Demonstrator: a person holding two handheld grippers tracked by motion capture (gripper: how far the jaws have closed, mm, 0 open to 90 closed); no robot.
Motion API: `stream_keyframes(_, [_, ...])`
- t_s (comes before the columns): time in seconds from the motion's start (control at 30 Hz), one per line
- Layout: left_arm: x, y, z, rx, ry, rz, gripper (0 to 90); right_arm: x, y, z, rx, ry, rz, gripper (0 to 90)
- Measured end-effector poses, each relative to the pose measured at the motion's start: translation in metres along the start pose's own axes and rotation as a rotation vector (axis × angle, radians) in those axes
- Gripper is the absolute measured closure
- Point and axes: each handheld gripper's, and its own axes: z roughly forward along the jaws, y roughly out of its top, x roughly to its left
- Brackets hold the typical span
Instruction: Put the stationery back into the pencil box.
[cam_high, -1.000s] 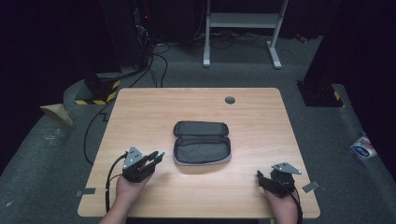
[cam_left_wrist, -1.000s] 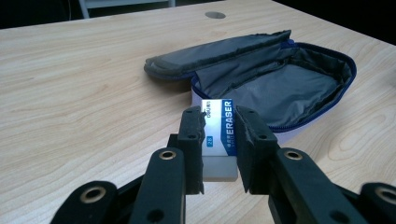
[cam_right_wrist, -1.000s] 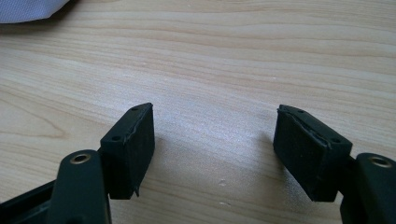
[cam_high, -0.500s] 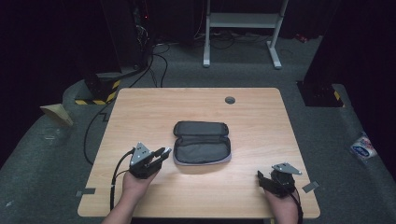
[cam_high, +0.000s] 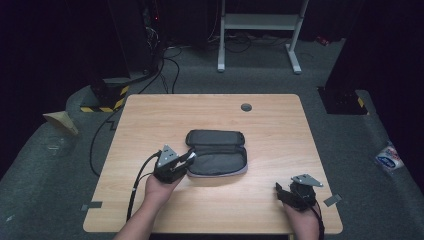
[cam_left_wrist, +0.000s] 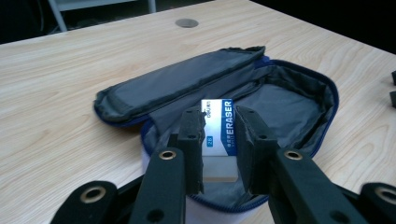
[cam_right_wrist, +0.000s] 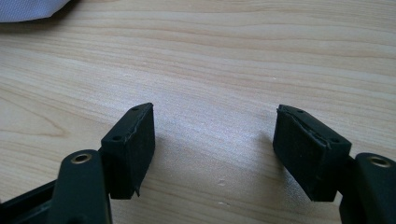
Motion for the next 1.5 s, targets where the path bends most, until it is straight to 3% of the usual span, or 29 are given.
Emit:
stream_keyframes(0.13, [-0.003, 0.003, 0.008, 0.022, -0.013, 0.004, 72.9, 0.0, 0.0, 0.0, 0.0, 0.0, 0.0, 29.3])
stream_keyframes(0.97, [-0.01, 0.025, 0.028, 0.037, -0.036, 0.023, 72.8, 0.0, 0.0, 0.0, 0.0, -0.001, 0.0, 29.4])
stream_keyframes(1.5, [-0.009, 0.023, 0.05, 0.126, -0.035, 0.035, 72.7, 0.001, 0.0, 0.0, 0.001, -0.004, 0.005, 29.6])
